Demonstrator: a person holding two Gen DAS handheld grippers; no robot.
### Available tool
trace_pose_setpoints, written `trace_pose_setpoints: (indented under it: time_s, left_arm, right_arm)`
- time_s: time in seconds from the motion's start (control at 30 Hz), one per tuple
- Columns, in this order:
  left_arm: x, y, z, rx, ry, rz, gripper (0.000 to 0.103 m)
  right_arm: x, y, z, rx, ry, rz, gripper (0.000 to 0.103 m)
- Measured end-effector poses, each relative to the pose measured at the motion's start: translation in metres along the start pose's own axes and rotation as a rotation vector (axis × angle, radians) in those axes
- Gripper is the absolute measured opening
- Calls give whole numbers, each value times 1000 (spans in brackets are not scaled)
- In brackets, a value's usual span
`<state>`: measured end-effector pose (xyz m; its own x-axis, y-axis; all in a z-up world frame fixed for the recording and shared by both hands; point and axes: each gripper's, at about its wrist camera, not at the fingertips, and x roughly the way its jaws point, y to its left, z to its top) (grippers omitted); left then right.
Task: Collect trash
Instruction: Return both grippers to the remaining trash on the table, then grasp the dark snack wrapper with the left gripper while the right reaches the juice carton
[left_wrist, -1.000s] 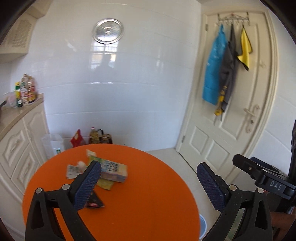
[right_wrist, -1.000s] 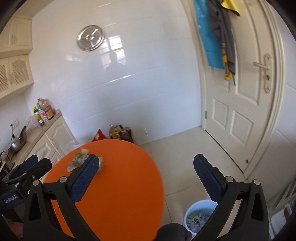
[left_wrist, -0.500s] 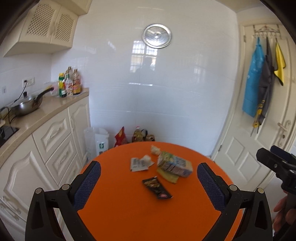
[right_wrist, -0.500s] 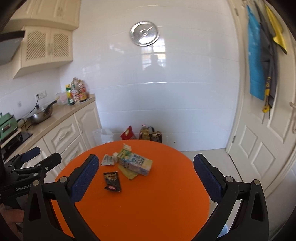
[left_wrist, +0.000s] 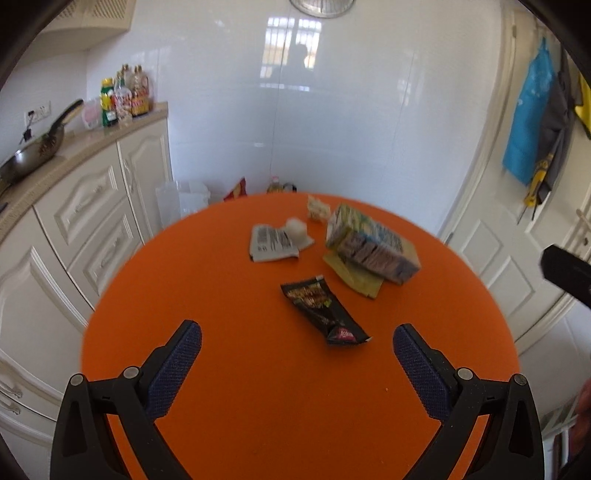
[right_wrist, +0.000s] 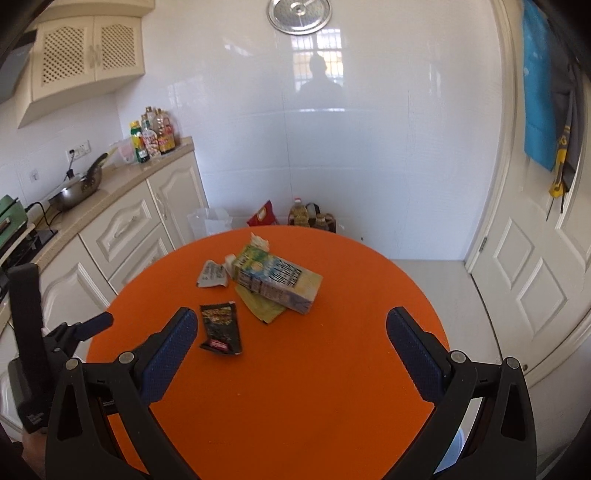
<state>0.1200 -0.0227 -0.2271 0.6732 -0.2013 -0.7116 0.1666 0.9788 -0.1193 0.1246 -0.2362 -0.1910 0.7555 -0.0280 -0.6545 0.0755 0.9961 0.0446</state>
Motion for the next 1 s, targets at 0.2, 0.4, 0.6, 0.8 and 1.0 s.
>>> trace_pose_setpoints:
  time_s: [0.2, 0.4, 0.6, 0.8, 1.0]
  left_arm:
    - [85, -23, 45, -20, 111, 44, 95]
    - [149, -34, 72, 27, 176, 99, 86]
    - [169, -57, 90, 66, 147, 75, 46]
    - [187, -58, 101, 68, 136, 11, 15]
    - [204, -35, 114, 24, 172, -69, 11]
  right_arm:
    - [40, -22, -7, 36, 76, 1, 103]
    - [80, -39, -14, 73, 145, 22, 103]
    - [106, -44, -16, 81, 181, 43, 103]
    - [124, -44, -19, 80, 208, 59, 103]
    - [140, -39, -18, 42, 236, 72, 103]
